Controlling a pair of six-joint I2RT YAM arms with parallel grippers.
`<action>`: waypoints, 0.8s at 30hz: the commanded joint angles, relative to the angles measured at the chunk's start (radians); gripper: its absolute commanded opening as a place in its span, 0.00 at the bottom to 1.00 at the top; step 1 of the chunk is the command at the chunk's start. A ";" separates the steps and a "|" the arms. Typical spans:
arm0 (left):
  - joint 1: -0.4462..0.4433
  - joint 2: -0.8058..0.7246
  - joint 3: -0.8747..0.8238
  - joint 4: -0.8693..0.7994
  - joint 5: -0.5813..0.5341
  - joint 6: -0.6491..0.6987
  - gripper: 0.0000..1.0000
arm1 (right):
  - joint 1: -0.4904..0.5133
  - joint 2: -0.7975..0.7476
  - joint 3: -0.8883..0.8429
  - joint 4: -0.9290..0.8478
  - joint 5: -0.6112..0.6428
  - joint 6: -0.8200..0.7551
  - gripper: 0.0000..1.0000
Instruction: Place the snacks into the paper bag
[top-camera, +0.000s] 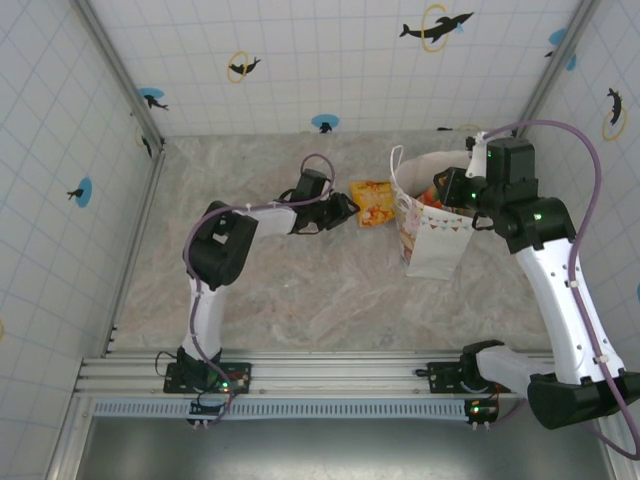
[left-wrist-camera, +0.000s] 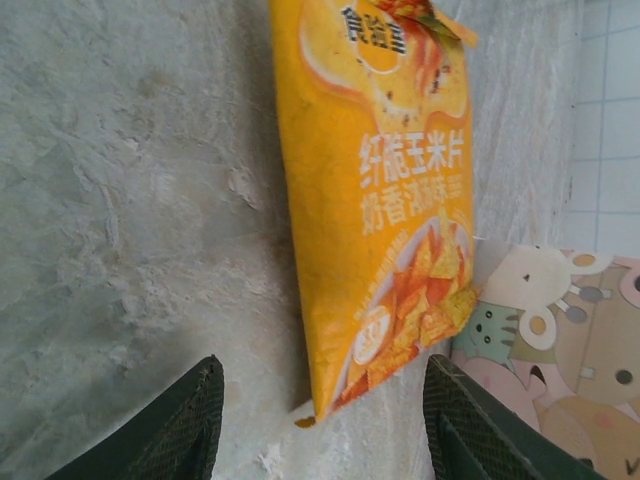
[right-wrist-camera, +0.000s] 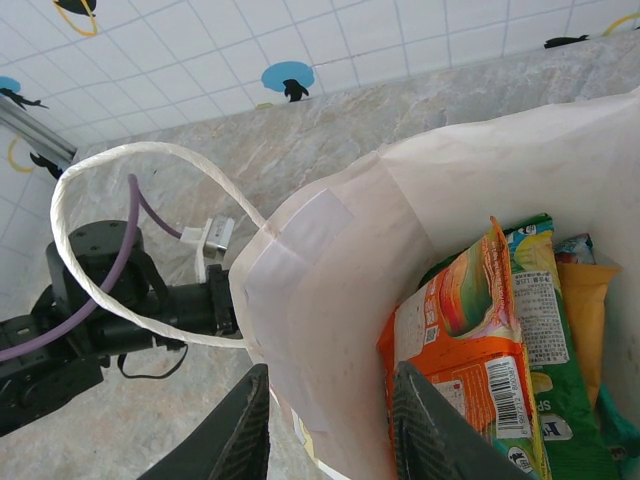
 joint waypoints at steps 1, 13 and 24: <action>0.008 0.040 0.045 0.043 0.021 -0.040 0.54 | 0.006 -0.022 -0.014 0.014 -0.006 -0.006 0.35; 0.005 0.209 0.145 0.142 0.037 -0.122 0.47 | 0.008 -0.045 -0.017 0.008 -0.013 -0.007 0.35; -0.004 0.240 0.196 0.191 0.057 -0.143 0.22 | 0.007 -0.074 -0.043 0.025 -0.014 -0.010 0.34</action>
